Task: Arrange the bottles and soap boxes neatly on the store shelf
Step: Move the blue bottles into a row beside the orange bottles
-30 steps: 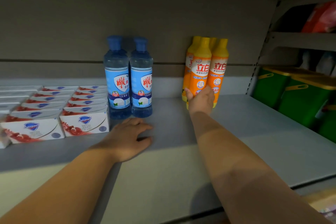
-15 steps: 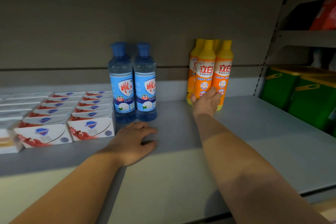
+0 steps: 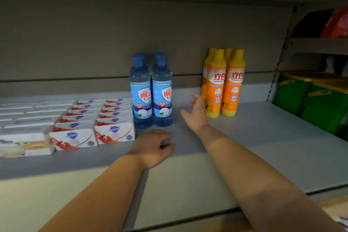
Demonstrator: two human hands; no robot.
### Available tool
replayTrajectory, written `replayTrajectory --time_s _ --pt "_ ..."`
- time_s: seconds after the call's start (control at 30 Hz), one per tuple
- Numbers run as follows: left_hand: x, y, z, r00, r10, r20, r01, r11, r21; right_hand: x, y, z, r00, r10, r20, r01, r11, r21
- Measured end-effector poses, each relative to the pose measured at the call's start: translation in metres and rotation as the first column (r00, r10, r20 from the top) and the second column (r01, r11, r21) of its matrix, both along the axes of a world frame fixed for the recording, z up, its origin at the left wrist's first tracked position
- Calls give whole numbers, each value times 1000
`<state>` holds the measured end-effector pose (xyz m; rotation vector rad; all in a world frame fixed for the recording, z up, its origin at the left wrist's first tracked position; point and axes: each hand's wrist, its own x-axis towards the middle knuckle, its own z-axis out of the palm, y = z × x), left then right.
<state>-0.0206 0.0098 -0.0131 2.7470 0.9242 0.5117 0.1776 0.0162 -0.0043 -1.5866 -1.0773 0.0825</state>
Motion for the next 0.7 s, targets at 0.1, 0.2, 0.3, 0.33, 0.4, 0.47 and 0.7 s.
replayTrajectory --time_s 0.1,0.2,0.3,0.33,0.4,0.47,0.7 --pt "-6 -5 2 1000 -4 -1 4 1000 -10 -23 13 -1 963 172 -206 -190 979 -70" --pt "-17 -6 0 1000 -2 -15 2 1000 -15 -37 23 -4 926 264 -272 -295 952 -82" --pt "-26 -4 -3 1000 19 13 -19 999 -27 -43 24 -7 929 329 -169 -350 930 -112" --pt "-26 -3 -3 999 29 22 -29 999 -35 -44 22 -6 930 329 -163 -350 929 -119" --pt "-26 -1 -2 998 54 34 -52 998 -47 -45 16 -5 935 325 -140 -341 933 -114" --pt "-25 1 -2 997 62 42 -59 996 -61 -45 8 -6 944 310 -116 -323 939 -116" --pt "-25 5 -2 992 71 104 -49 978 -203 -50 -22 -14 992 123 -26 -126 981 -148"
